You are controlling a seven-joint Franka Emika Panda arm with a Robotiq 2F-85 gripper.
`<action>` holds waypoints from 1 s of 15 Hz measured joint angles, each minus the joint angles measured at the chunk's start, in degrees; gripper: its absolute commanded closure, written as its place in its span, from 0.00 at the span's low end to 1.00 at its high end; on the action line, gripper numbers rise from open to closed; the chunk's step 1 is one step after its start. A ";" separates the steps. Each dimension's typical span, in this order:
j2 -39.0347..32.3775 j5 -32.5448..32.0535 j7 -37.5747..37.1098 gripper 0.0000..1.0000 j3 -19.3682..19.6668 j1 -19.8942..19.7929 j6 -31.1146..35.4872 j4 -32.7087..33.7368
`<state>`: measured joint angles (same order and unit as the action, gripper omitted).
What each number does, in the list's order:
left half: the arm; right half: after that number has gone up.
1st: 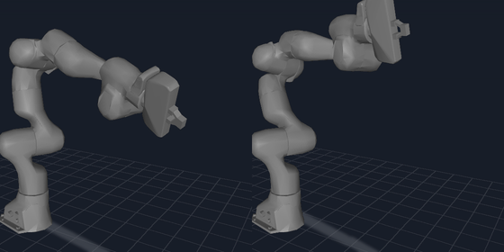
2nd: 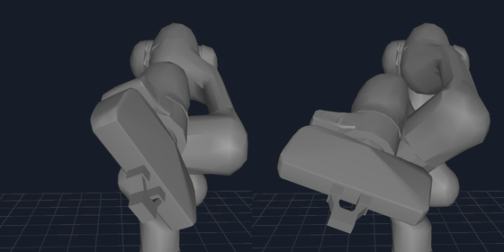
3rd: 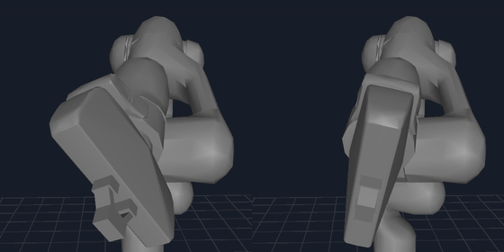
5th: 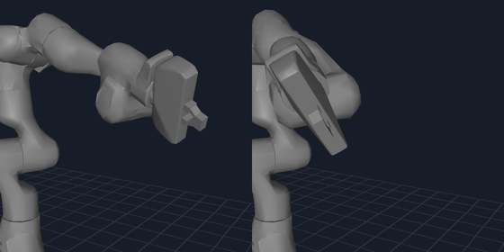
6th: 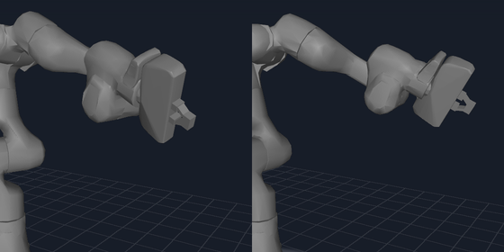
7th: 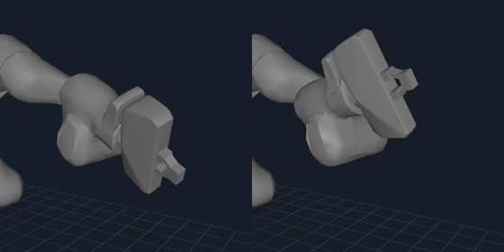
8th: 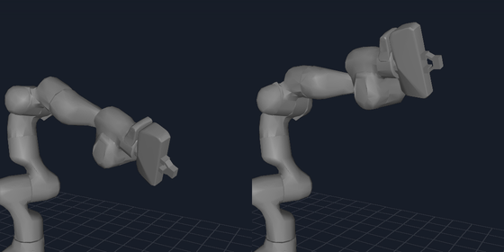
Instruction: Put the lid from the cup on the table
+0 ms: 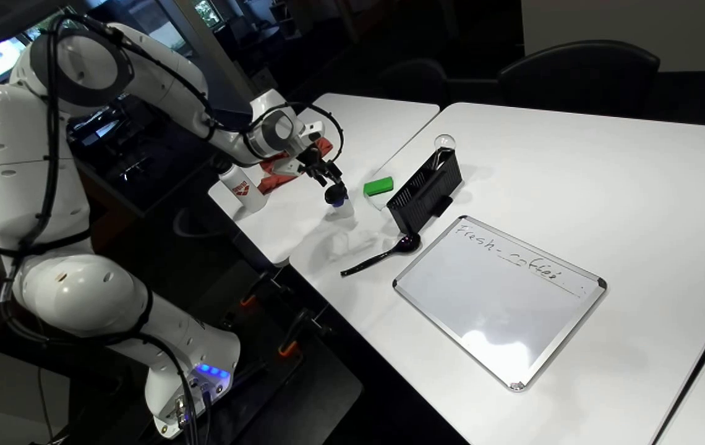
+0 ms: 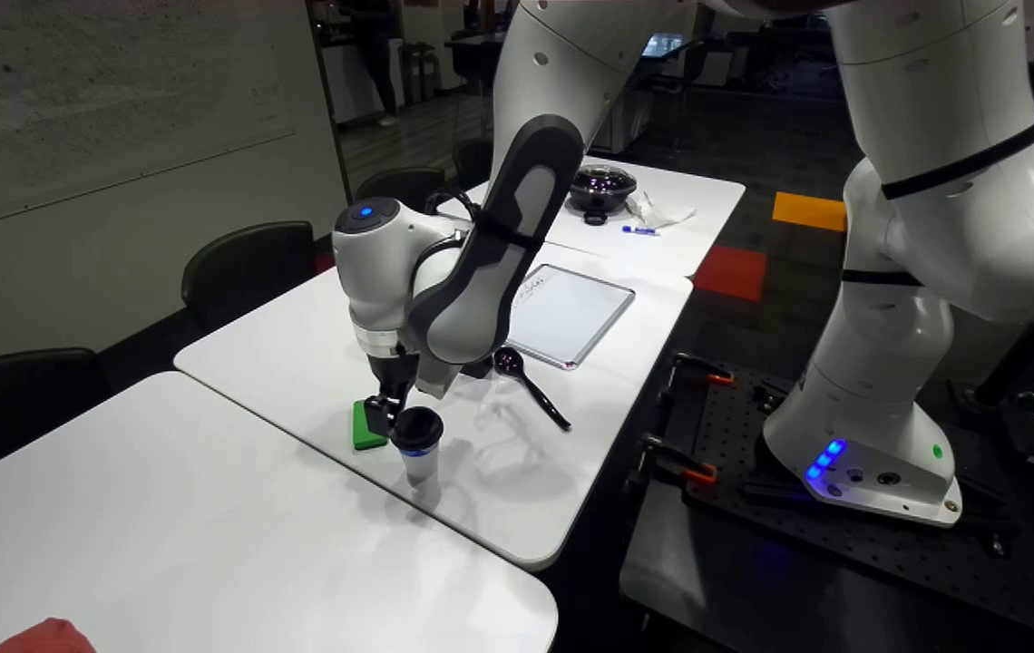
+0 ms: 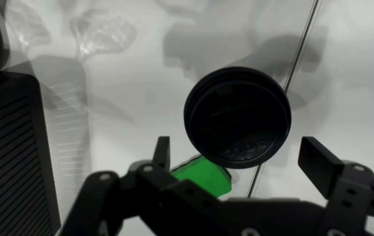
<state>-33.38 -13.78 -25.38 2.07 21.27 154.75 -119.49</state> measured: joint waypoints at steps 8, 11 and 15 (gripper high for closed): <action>-1.33 7.46 7.19 0.00 -3.26 -3.86 3.30 0.15; -1.33 9.48 8.82 0.00 -4.57 -5.20 3.30 0.15; -1.33 10.43 9.30 0.00 -4.66 -5.53 3.29 0.14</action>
<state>-34.72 -3.35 -16.08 -2.59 15.73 158.04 -119.34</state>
